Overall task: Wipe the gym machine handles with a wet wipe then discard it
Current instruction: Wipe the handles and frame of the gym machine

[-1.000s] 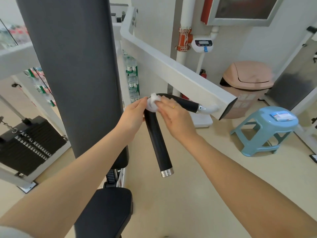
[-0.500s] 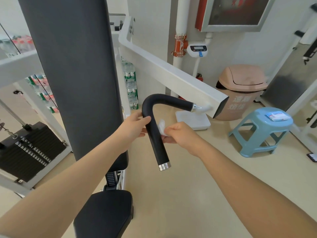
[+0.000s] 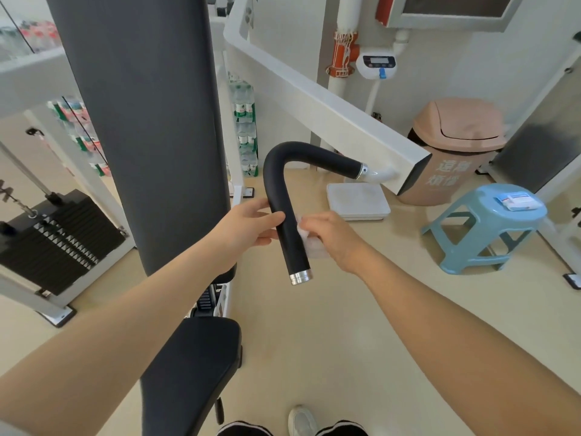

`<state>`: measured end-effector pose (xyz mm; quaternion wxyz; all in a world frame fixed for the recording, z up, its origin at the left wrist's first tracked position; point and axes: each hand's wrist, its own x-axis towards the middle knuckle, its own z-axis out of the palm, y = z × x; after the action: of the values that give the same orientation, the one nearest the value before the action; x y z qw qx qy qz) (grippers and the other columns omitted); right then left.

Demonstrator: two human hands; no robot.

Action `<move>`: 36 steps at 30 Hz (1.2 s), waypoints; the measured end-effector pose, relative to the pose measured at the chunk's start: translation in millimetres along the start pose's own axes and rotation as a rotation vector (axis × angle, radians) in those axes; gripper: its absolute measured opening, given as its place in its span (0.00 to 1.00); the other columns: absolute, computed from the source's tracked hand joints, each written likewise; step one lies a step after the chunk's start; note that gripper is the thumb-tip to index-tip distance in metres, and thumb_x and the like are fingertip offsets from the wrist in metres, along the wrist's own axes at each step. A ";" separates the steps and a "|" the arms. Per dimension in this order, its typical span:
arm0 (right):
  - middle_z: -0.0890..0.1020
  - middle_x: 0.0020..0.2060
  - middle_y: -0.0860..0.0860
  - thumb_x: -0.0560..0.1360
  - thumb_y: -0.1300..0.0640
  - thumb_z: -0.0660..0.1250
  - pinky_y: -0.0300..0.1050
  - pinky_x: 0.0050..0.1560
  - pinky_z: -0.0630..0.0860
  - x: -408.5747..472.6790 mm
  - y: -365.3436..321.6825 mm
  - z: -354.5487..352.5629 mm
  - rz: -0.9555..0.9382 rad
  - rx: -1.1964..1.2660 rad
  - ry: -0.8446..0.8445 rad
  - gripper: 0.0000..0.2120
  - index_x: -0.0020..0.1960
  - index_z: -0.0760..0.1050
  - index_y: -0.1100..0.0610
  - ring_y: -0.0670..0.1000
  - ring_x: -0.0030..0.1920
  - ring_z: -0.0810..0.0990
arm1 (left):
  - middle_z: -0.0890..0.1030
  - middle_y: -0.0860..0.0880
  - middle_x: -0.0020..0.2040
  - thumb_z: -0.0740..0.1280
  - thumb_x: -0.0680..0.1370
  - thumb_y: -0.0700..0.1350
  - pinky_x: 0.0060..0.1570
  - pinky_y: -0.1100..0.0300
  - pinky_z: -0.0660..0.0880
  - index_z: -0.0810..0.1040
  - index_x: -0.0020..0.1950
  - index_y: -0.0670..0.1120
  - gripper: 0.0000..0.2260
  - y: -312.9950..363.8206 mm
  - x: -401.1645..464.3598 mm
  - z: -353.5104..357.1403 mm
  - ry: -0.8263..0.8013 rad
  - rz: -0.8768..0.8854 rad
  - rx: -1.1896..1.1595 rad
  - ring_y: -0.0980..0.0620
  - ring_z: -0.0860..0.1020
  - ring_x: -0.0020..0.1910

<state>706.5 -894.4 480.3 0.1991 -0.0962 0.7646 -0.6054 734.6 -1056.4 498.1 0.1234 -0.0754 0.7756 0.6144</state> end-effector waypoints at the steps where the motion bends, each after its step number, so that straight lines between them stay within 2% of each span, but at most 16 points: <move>1: 0.60 0.27 0.48 0.77 0.62 0.58 0.37 0.32 0.59 -0.6 2.0 1.1 -0.014 0.023 0.015 0.21 0.27 0.59 0.53 0.45 0.29 0.60 | 0.82 0.49 0.49 0.65 0.77 0.45 0.52 0.59 0.77 0.72 0.58 0.53 0.10 -0.5 1.0 -0.2 0.009 0.001 0.000 0.52 0.82 0.47; 5: 0.61 0.27 0.47 0.77 0.64 0.58 0.37 0.31 0.60 -10.8 12.4 -2.2 -0.001 0.048 -0.064 0.20 0.28 0.60 0.54 0.43 0.27 0.61 | 0.83 0.50 0.49 0.65 0.77 0.46 0.51 0.60 0.77 0.72 0.60 0.55 0.12 -1.8 2.5 -0.1 0.016 -0.004 -0.019 0.53 0.82 0.45; 8: 0.68 0.26 0.45 0.77 0.61 0.59 0.38 0.33 0.63 -4.7 -9.4 -3.4 -0.088 0.183 -0.121 0.20 0.27 0.68 0.52 0.45 0.30 0.66 | 0.83 0.51 0.50 0.67 0.76 0.47 0.54 0.57 0.77 0.72 0.63 0.54 0.15 -2.2 2.0 1.4 0.025 -0.015 0.015 0.54 0.82 0.47; 10: 0.73 0.29 0.46 0.78 0.59 0.58 0.36 0.34 0.67 2.0 -25.9 -2.1 -0.121 0.136 -0.175 0.19 0.29 0.73 0.50 0.46 0.33 0.70 | 0.82 0.51 0.51 0.68 0.75 0.47 0.56 0.54 0.77 0.74 0.63 0.52 0.16 -4.0 0.7 3.0 0.066 -0.016 0.035 0.53 0.81 0.50; 11: 0.73 0.30 0.48 0.78 0.58 0.59 0.37 0.35 0.68 5.1 -29.5 -2.5 -0.125 0.036 -0.154 0.17 0.31 0.73 0.52 0.47 0.34 0.71 | 0.82 0.51 0.51 0.67 0.76 0.46 0.56 0.54 0.77 0.74 0.62 0.51 0.15 -4.5 -0.7 3.3 0.100 -0.013 0.026 0.53 0.81 0.50; 13: 0.71 0.31 0.52 0.76 0.57 0.61 0.40 0.36 0.68 10.7 -24.9 -6.4 -0.143 -0.177 0.015 0.14 0.33 0.71 0.58 0.48 0.34 0.69 | 0.81 0.53 0.49 0.64 0.78 0.46 0.55 0.57 0.77 0.73 0.61 0.52 0.11 -5.1 -5.3 1.3 0.164 -0.009 -0.015 0.54 0.81 0.47; 15: 0.69 0.31 0.54 0.73 0.60 0.62 0.42 0.37 0.66 12.5 -14.9 -8.7 -0.171 -0.280 0.196 0.13 0.32 0.68 0.62 0.49 0.34 0.67 | 0.81 0.54 0.48 0.61 0.79 0.45 0.54 0.58 0.77 0.72 0.63 0.53 0.12 -5.3 -9.4 -1.5 0.190 -0.001 -0.037 0.55 0.82 0.46; 16: 0.69 0.32 0.53 0.72 0.61 0.63 0.41 0.37 0.66 10.2 -12.3 -7.3 -0.201 -0.290 0.204 0.13 0.31 0.67 0.62 0.49 0.34 0.67 | 0.81 0.54 0.48 0.61 0.79 0.45 0.55 0.58 0.77 0.73 0.63 0.51 0.12 -6.3 -10.7 -2.9 0.191 0.009 -0.031 0.55 0.82 0.47; 19: 0.75 0.38 0.51 0.70 0.61 0.63 0.33 0.40 0.70 -1.6 -19.3 7.0 -0.400 -0.289 0.012 0.15 0.26 0.66 0.53 0.49 0.40 0.73 | 0.82 0.51 0.50 0.59 0.80 0.46 0.58 0.53 0.76 0.77 0.60 0.51 0.11 -7.4 -13.4 -6.0 0.195 0.052 -0.051 0.52 0.81 0.47; 21: 0.78 0.41 0.51 0.71 0.60 0.63 0.32 0.43 0.72 -7.5 -33.9 14.8 -0.498 -0.265 -0.049 0.15 0.27 0.68 0.50 0.50 0.43 0.77 | 0.82 0.48 0.51 0.57 0.81 0.47 0.60 0.49 0.75 0.80 0.55 0.50 0.12 -6.6 -16.2 -9.5 0.199 0.087 -0.155 0.48 0.81 0.51; 24: 0.78 0.35 0.52 0.75 0.60 0.64 0.37 0.39 0.73 -8.4 -48.5 23.1 -0.388 -0.065 -0.084 0.14 0.31 0.72 0.57 0.49 0.37 0.76 | 0.82 0.46 0.54 0.51 0.82 0.53 0.57 0.54 0.75 0.78 0.55 0.48 0.18 -2.5 -28.2 -16.9 0.197 0.102 -0.336 0.48 0.80 0.54; 26: 0.74 0.30 0.49 0.76 0.58 0.64 0.37 0.35 0.70 -6.4 -49.2 34.9 -0.285 0.019 -0.082 0.14 0.31 0.72 0.56 0.47 0.33 0.73 | 0.82 0.47 0.54 0.49 0.80 0.57 0.53 0.57 0.77 0.77 0.57 0.47 0.21 -6.2 -40.5 -27.7 0.150 0.126 -0.382 0.49 0.81 0.53; 28: 0.73 0.30 0.51 0.76 0.54 0.64 0.38 0.36 0.69 -4.0 -50.9 53.9 -0.230 0.040 -0.072 0.13 0.34 0.72 0.57 0.47 0.33 0.72 | 0.82 0.47 0.52 0.53 0.77 0.57 0.50 0.58 0.79 0.77 0.57 0.46 0.20 -13.3 -57.1 -43.4 0.088 0.135 -0.378 0.50 0.81 0.50; 31: 0.77 0.34 0.51 0.76 0.52 0.62 0.39 0.40 0.73 -3.5 -58.7 100.4 -0.189 0.064 -0.147 0.12 0.39 0.75 0.58 0.46 0.35 0.75 | 0.83 0.48 0.51 0.64 0.76 0.49 0.44 0.63 0.79 0.77 0.56 0.46 0.12 -29.4 -85.0 -78.2 0.085 0.127 -0.270 0.51 0.82 0.49; 34: 0.80 0.36 0.49 0.74 0.61 0.67 0.37 0.37 0.76 -4.9 -66.2 160.4 -0.166 0.082 -0.296 0.02 0.43 0.75 0.55 0.45 0.34 0.79 | 0.84 0.48 0.45 0.70 0.69 0.48 0.43 0.65 0.78 0.78 0.52 0.44 0.14 -50.6 -114.3 -125.8 0.196 0.098 -0.279 0.53 0.82 0.45; 36: 0.80 0.42 0.52 0.72 0.64 0.68 0.38 0.37 0.77 -7.3 -72.8 202.9 -0.122 0.123 -0.346 0.08 0.48 0.73 0.56 0.49 0.38 0.80 | 0.83 0.49 0.44 0.70 0.71 0.47 0.47 0.62 0.77 0.78 0.50 0.44 0.11 -69.0 -139.2 -164.3 0.234 0.084 -0.283 0.53 0.82 0.46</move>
<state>791.6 -1089.7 513.8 0.2961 -0.2327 0.6732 -0.6364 870.3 -1237.0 508.4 -0.0050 -0.1306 0.6928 0.7092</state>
